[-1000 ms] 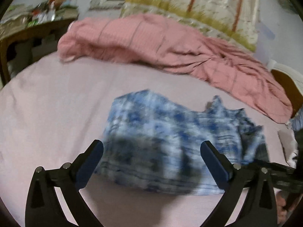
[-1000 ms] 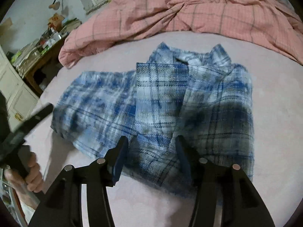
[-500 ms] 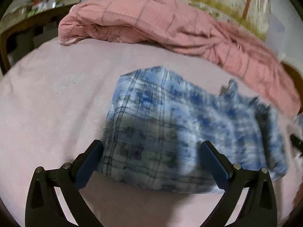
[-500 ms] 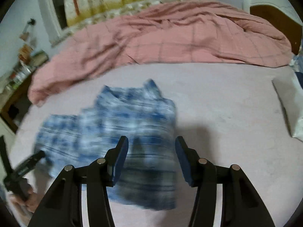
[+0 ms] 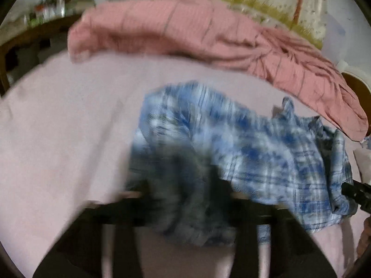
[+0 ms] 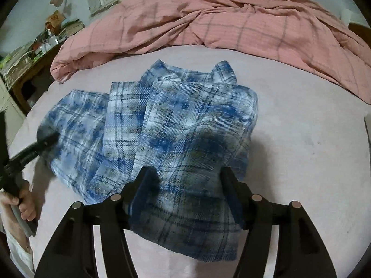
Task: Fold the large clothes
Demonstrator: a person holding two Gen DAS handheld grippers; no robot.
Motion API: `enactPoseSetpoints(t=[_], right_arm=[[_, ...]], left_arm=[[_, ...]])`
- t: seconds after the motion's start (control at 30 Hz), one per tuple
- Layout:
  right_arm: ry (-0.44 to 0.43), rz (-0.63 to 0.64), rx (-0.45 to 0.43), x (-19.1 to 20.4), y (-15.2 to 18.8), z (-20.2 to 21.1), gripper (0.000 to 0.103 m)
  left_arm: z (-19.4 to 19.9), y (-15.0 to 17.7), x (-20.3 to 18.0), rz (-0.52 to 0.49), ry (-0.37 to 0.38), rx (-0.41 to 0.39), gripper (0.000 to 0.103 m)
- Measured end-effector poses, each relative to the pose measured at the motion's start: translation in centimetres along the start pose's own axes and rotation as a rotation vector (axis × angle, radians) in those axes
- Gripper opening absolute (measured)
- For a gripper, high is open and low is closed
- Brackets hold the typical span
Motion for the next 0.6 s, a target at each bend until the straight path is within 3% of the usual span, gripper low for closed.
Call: enactPoseSetpoints(t=[0.1, 0.27, 0.4, 0.53, 0.6], right_arm=[[-0.037, -0.07, -0.002, -0.9, -0.2, 0.6, 0.065], [-0.066, -0.16, -0.046, -3.0, -0.8, 2.8, 0.064], [0.031, -0.206, -0.117, -5.6, -1.4, 5.0, 0.064], [0.009, -0.313, -0.113, -9.2, -1.3, 5.6, 0.064], [0.084, -0.338, -0.129, -10.8, -1.2, 6.2, 0.064]], left_arm=[[2.8, -1.1, -1.1, -0.028, -0.015, -0.127, 0.013], [8.2, -3.2, -5.4, -0.096, 0.124, -0.304, 0.012], [10.8, -4.6, -11.2, -0.169, 0.229, -0.334, 0.011], [11.9, -5.2, -17.4, -0.237, 0.327, -0.33, 0.01], [11.6, -4.8, -19.9, -0.253, 0.364, -0.327, 0.01]])
Point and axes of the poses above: each gripper's, at about its wrist camera, not at the fingertips, and z roughly against the way its jaws point, x to its left, y to its underside, the point moved 5 cm from there along -z, roughly the way its jaws point, and after that the axes turned 4 degrees about -z, right-handed, at the moved point
